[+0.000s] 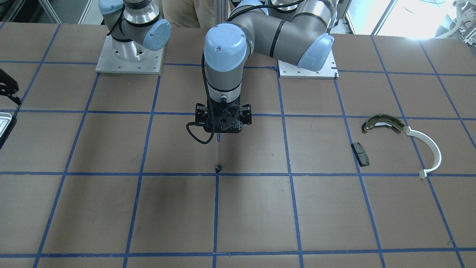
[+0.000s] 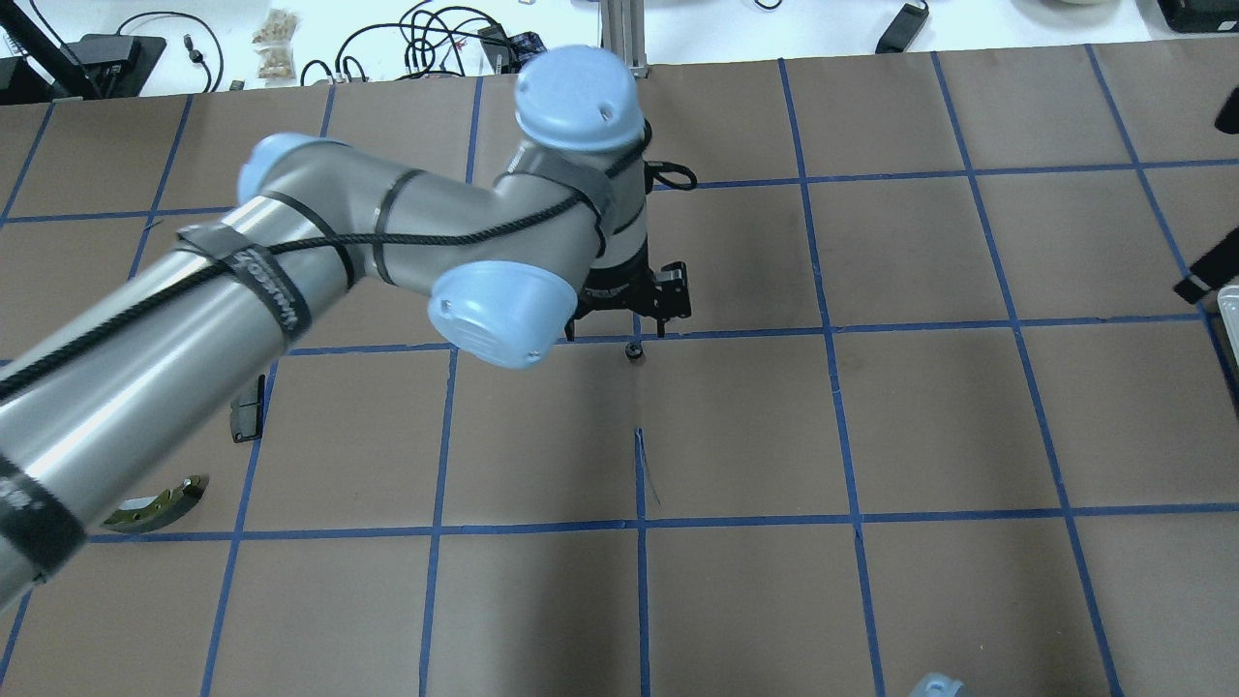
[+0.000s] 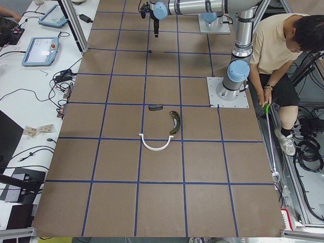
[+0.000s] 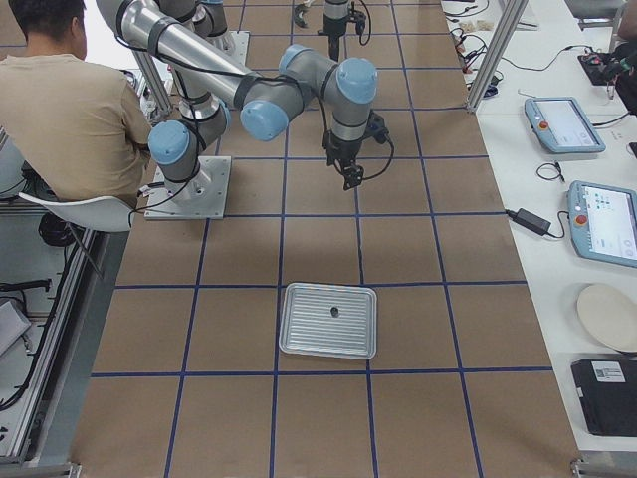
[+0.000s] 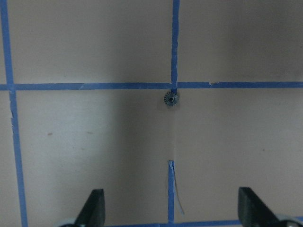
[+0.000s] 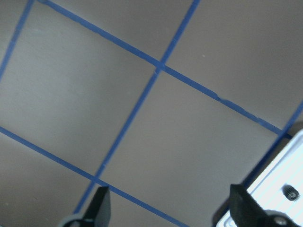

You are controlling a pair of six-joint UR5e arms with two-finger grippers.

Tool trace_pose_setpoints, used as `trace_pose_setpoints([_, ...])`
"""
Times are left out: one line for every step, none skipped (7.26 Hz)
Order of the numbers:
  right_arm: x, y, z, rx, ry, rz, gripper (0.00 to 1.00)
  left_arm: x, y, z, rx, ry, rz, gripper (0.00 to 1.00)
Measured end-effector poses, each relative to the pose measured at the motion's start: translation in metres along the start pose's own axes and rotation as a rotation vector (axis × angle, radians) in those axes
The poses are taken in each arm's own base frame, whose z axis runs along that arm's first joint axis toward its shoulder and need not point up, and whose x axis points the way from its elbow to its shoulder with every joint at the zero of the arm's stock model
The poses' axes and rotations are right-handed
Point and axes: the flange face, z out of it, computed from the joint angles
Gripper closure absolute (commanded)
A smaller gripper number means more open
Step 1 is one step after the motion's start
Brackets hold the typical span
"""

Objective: Place bearing gear from tray to pile

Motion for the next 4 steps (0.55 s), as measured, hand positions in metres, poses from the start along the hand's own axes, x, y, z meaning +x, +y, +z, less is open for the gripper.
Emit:
trace_pose_setpoints([0.044,0.028,0.019,-0.021,0.047,-0.039,0.11,0.009,-0.001,0.027,0.003,-0.029,0.0,0.0])
trace_pose_setpoints([0.085,0.054,0.043,-0.03,0.079,-0.058,0.11,0.014,-0.006,0.047,0.004,-0.039,0.003,0.0])
trace_pose_setpoints([0.12,0.079,0.073,-0.022,0.085,-0.062,0.1,0.019,-0.013,0.063,0.013,-0.039,0.006,0.0])
trace_pose_setpoints([0.149,0.102,0.106,0.013,0.06,-0.052,0.11,0.022,-0.021,0.077,0.03,-0.033,0.005,0.0])
